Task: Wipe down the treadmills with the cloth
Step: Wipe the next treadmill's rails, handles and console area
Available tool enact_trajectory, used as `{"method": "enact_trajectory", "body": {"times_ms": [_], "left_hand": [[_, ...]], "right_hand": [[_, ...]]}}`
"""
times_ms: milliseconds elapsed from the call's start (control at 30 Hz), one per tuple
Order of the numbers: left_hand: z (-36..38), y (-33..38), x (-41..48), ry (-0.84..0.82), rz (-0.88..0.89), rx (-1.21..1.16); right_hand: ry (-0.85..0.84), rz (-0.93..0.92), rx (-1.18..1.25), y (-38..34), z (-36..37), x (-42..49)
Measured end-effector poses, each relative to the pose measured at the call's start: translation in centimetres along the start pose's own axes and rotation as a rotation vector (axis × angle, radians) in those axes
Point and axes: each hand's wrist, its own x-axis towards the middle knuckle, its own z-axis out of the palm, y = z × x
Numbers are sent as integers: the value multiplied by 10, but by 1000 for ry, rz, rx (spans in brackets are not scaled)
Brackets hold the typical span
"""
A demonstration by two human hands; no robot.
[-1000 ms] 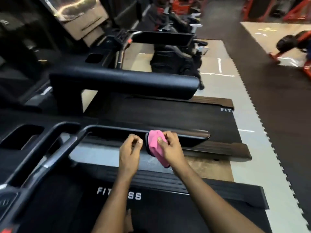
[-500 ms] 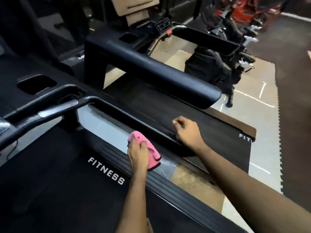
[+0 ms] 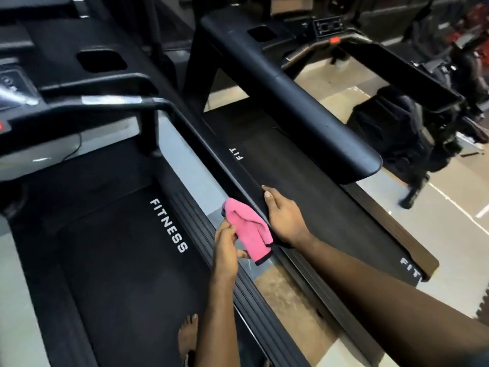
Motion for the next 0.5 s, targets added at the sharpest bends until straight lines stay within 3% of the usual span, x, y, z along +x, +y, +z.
{"method": "enact_trajectory", "body": {"times_ms": [133, 333, 500], "left_hand": [[-4, 7, -12, -44, 48, 90], [34, -9, 17, 185, 295, 339], [77, -48, 11, 113, 244, 8]], "right_hand": [[-13, -10, 34, 2, -2, 2], [-29, -21, 86, 4, 0, 4], [-32, -35, 102, 5, -1, 4]]}}
